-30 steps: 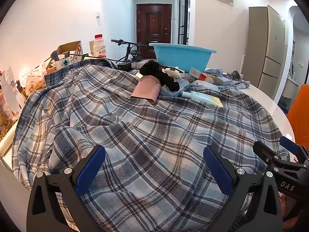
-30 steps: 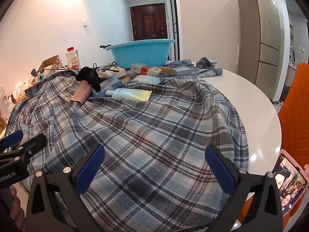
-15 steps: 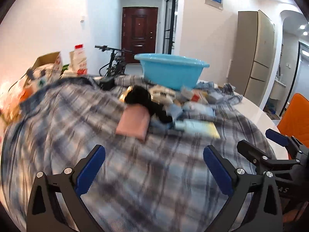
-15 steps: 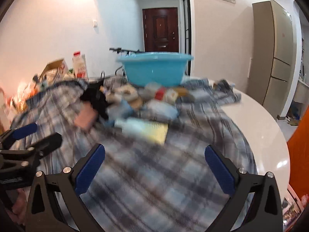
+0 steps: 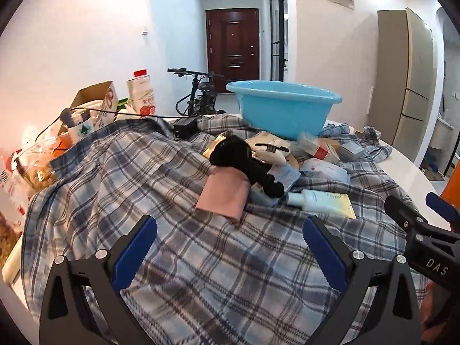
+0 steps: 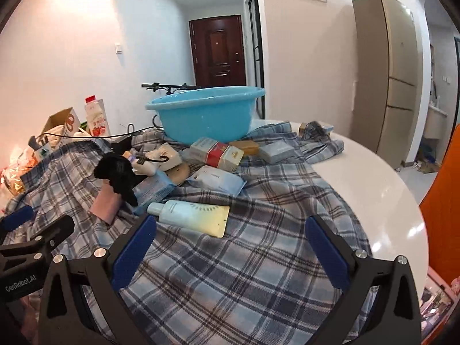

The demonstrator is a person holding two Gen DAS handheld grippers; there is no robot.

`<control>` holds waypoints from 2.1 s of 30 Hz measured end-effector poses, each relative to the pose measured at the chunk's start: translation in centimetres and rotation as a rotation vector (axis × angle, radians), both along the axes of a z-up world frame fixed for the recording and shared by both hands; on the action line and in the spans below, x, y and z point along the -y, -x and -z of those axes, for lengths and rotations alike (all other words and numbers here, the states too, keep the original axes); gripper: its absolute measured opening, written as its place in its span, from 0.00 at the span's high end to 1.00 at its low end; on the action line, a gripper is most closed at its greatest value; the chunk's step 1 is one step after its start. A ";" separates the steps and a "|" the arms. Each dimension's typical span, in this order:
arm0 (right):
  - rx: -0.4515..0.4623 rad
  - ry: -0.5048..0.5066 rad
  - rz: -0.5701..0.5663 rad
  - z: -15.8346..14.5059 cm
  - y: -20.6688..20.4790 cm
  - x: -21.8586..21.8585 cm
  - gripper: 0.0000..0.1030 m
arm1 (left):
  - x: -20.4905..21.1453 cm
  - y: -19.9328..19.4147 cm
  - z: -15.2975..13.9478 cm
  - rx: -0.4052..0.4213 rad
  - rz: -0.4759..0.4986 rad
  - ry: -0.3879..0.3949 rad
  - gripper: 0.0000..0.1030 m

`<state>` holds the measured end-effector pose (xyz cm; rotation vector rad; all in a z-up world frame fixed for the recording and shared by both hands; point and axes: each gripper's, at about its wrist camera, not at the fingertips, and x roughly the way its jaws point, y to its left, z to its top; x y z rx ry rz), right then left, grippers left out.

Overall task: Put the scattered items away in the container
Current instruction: 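Move both tools toward the cluttered items on the plaid shirt, then close the left tool on the black fluffy item while the right tool approaches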

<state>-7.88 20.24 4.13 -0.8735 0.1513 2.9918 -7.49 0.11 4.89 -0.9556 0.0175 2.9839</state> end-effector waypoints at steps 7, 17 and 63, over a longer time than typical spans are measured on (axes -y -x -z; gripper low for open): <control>0.017 0.004 -0.023 0.0 2.2 -0.7 0.00 | -0.9 2.4 0.0 0.011 0.038 0.016 0.00; 0.021 0.037 -0.016 -0.3 4.4 -1.1 0.00 | -1.6 6.3 -1.7 0.001 0.064 -0.003 0.00; 0.298 0.130 -0.221 -1.7 22.5 -0.2 0.00 | 0.8 20.8 -1.7 0.138 0.122 0.108 0.00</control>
